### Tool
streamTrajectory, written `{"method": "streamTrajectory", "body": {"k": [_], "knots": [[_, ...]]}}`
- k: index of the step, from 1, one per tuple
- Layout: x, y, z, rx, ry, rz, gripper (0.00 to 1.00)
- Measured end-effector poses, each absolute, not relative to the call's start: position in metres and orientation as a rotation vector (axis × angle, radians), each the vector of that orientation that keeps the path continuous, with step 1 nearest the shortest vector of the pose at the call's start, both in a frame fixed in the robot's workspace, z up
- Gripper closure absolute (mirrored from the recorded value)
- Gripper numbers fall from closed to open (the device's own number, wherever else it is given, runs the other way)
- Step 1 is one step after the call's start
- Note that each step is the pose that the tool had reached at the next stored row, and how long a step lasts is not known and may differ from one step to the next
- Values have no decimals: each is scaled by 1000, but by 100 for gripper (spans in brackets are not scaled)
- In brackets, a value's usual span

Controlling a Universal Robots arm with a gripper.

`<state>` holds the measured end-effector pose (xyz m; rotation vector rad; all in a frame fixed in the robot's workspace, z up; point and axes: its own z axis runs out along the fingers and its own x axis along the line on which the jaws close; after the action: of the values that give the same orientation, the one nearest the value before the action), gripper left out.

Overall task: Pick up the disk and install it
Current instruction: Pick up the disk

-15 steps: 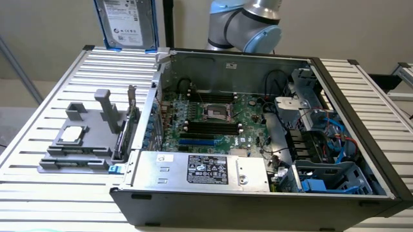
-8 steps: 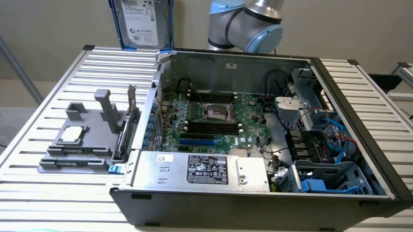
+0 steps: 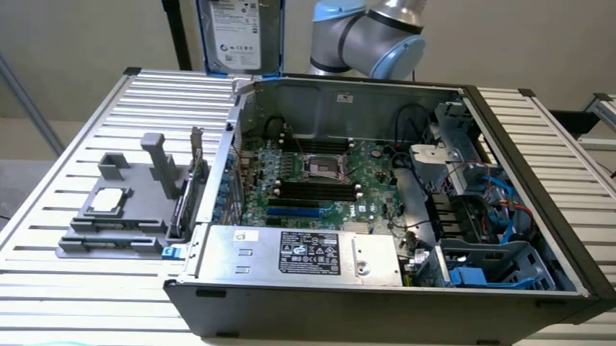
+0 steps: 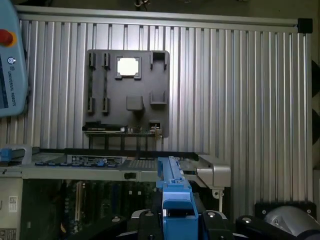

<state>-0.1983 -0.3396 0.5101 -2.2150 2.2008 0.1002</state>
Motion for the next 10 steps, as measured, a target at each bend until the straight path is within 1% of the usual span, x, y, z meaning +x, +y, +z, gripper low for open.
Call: {"method": "streamTrajectory", "body": {"k": [5, 10], "knots": [[-176, -346, 510, -2217, 2203, 106, 67], [-161, -358, 510, -2219, 2206, 111, 67]]}}
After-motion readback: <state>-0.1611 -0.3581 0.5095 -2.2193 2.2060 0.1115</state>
